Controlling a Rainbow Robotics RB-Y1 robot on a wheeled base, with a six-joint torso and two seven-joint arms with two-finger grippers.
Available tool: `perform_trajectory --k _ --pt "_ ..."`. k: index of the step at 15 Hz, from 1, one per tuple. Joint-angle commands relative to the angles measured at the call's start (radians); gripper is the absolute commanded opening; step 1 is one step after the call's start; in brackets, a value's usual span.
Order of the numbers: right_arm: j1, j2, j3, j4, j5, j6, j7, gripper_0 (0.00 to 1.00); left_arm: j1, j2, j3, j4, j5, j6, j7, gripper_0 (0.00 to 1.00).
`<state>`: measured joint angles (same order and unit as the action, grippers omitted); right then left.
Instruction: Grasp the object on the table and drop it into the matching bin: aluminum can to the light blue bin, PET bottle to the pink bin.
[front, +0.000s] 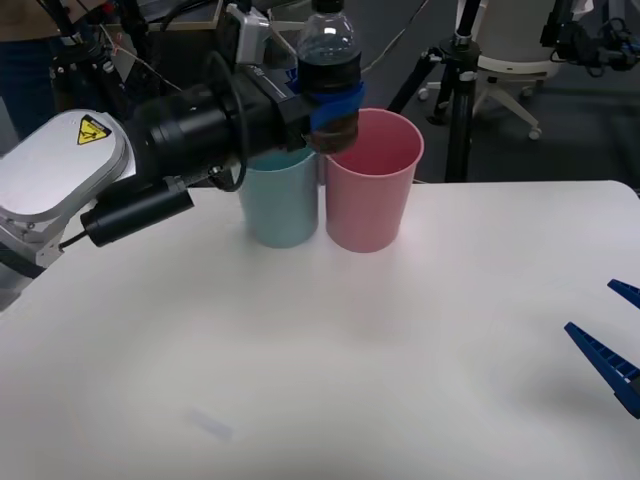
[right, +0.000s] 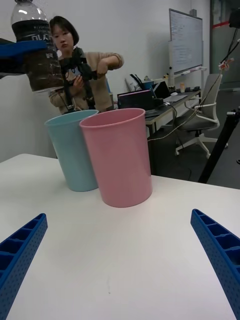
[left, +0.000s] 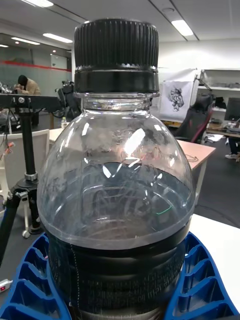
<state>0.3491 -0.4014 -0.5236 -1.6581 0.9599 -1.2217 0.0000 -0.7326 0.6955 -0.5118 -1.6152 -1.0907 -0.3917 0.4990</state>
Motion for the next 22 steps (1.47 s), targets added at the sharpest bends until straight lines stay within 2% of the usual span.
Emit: perform_trajectory --k 1,5,11,22 --pt "0.0 0.0 0.0 0.0 0.0 0.0 0.0 1.0 -0.071 -0.065 -0.007 0.129 -0.018 -0.036 -0.004 0.0" --pt "0.0 0.0 0.0 0.0 0.0 0.0 0.0 1.0 -0.148 -0.165 -0.007 0.278 -0.055 -0.049 -0.017 0.0" --pt "0.0 0.0 0.0 0.0 0.0 0.0 0.0 1.0 -0.219 -0.261 -0.005 0.433 -0.069 -0.058 -0.056 0.0" --pt "0.0 0.0 0.0 0.0 0.0 0.0 0.0 1.0 -0.229 -0.338 -0.005 0.479 -0.138 -0.03 -0.108 0.0"
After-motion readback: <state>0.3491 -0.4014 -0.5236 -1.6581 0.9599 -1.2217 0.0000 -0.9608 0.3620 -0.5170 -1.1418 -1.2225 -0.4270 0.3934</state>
